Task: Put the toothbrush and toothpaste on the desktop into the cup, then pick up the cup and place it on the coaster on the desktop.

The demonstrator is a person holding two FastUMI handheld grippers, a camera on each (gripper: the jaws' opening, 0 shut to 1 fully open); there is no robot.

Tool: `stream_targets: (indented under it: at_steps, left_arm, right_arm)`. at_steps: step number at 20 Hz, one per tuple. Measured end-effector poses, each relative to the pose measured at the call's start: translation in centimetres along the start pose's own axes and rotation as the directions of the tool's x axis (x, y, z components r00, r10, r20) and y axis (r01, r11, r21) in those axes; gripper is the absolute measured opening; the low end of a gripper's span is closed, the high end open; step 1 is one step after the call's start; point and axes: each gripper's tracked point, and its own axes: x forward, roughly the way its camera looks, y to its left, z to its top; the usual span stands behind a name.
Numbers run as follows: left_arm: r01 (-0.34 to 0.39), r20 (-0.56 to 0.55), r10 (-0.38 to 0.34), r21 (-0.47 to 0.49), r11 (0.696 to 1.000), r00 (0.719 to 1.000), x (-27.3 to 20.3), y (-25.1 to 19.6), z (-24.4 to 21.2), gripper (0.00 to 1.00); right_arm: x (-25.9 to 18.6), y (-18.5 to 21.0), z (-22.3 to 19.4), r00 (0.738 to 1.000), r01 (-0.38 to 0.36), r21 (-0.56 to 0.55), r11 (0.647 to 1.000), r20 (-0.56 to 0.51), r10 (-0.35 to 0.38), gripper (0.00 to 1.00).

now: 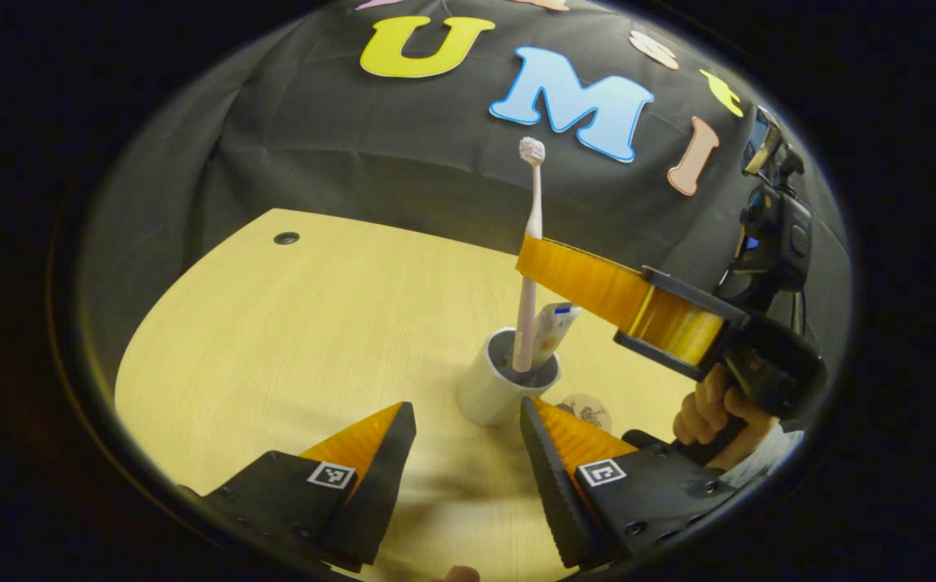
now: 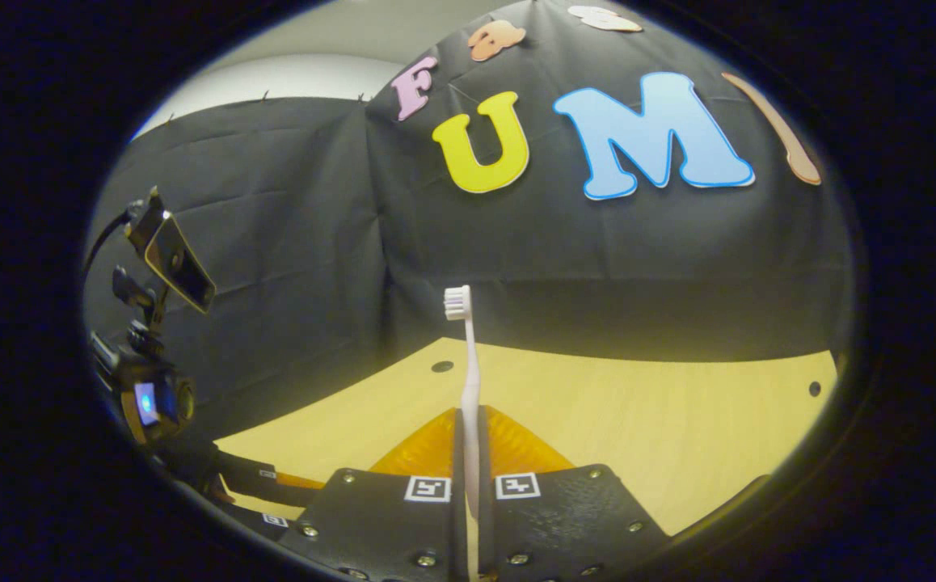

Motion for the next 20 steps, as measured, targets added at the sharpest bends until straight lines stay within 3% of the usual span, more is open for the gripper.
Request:
stream_targets:
  at_steps: [6,12,15,16,18,20]
  left_arm:
    - [-0.012,-0.015,0.012,-0.022,1.0,1.0,0.6,0.9,-0.3,0.85]
    - [-0.014,-0.026,0.014,-0.012,1.0,1.0,1.4,0.9,0.0,0.84]
    - [-0.009,-0.031,0.008,-0.014,1.0,0.999,1.6,0.6,-0.3,0.84]
    - [-0.007,-0.033,0.007,-0.016,1.0,0.999,1.6,0.5,-0.4,0.84]
    - [-0.003,-0.035,0.002,-0.018,1.0,0.999,1.6,0.1,-0.1,0.84]
    - [0.001,-0.035,-0.002,-0.015,1.0,0.999,1.5,-0.2,-0.2,0.84]
  right_arm:
    - [0.9,-0.8,-1.1,0.999,0.035,-0.095,0.995,-0.006,-0.036,0.06]
    - [0.6,-1.6,-1.5,0.996,0.086,-0.096,0.992,-0.002,-0.087,0.07]
    - [0.4,-1.8,-1.7,0.996,0.085,-0.071,0.994,-0.016,-0.087,0.23]
    - [0.5,-1.9,-1.5,0.996,0.091,-0.067,0.994,-0.017,-0.093,0.4]
    - [0.2,-2.1,-1.0,0.995,0.101,-0.06,0.993,-0.01,-0.102,0.56]
    - [-0.4,-2.3,-0.3,0.993,0.116,-0.053,0.992,0.005,-0.116,0.59]
